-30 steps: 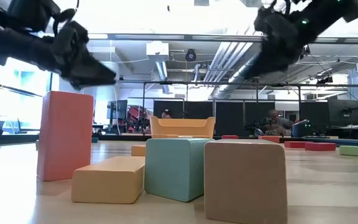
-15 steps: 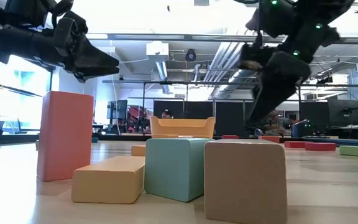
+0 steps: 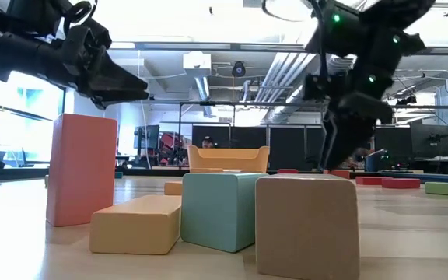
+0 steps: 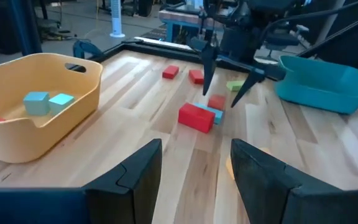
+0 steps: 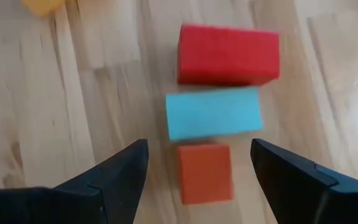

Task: Sort blocks by size
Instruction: Put the thin light blue block into the green bin

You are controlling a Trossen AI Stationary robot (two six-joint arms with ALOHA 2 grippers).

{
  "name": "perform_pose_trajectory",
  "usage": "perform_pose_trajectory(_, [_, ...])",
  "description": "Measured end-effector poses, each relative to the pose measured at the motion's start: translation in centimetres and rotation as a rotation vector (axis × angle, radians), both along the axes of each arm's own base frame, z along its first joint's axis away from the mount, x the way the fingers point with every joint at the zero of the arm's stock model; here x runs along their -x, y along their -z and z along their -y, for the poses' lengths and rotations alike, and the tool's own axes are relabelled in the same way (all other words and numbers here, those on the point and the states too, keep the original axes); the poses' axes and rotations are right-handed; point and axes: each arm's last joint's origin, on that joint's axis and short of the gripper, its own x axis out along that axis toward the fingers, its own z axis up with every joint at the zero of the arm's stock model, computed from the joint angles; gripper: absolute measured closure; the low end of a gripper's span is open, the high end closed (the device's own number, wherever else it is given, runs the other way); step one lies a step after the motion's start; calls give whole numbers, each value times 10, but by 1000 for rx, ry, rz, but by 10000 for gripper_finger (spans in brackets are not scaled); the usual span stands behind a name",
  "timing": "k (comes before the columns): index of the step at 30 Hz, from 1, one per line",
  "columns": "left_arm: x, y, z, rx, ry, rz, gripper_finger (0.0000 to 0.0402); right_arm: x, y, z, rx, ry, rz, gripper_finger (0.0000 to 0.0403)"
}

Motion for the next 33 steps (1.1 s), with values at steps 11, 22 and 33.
perform_pose_trajectory(11, [-5,6,1,2,-25,-20,225,5,21,1,34,-8,170,121])
perform_pose_trajectory(22, [-8,8,1,12,-27,-11,225,2,18,4,10,215,256,121])
perform_pose_trajectory(33, [-8,8,4,41,-19,1,225,-12,39,-5,-57,45,201,121])
